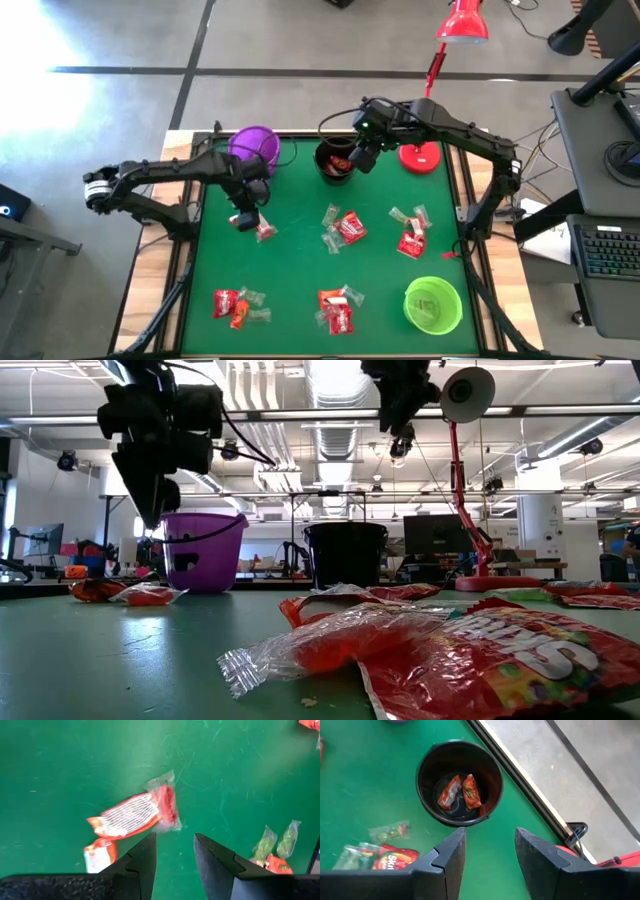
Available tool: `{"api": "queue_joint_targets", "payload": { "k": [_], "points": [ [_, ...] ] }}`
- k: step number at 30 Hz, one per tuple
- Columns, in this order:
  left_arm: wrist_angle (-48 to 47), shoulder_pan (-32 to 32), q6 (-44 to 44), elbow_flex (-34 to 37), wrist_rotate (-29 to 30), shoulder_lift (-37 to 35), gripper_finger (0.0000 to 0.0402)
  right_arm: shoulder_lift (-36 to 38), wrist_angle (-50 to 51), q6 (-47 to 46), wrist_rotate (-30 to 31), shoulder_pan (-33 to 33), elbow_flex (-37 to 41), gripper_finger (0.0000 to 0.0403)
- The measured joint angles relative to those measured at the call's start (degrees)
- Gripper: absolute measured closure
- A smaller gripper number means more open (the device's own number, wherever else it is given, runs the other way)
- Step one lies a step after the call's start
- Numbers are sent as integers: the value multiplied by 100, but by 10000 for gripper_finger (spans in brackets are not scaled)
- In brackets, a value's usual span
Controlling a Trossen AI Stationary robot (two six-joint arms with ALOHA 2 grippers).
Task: Sort candy
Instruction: Put the red gummy into the green bucket
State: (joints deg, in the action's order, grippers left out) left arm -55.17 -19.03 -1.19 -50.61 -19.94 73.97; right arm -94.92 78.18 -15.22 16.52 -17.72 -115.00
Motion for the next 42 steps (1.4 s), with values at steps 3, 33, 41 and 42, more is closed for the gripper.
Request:
{"api": "queue_joint_targets", "payload": {
  "k": [3,33,41,42],
  "points": [
    [602,253,-440,296,86,-37,287,148,70,-134,1,0,0,241],
    [1861,1100,-1801,745,1039,1240,287,984,216,242,-19,-2,2,241],
    [1947,1100,-1892,731,1080,1468,291,963,211,376,-13,-2,4,241],
    [1949,1102,-1882,735,1120,1451,296,963,211,380,-8,-2,4,241]
  ]
}}
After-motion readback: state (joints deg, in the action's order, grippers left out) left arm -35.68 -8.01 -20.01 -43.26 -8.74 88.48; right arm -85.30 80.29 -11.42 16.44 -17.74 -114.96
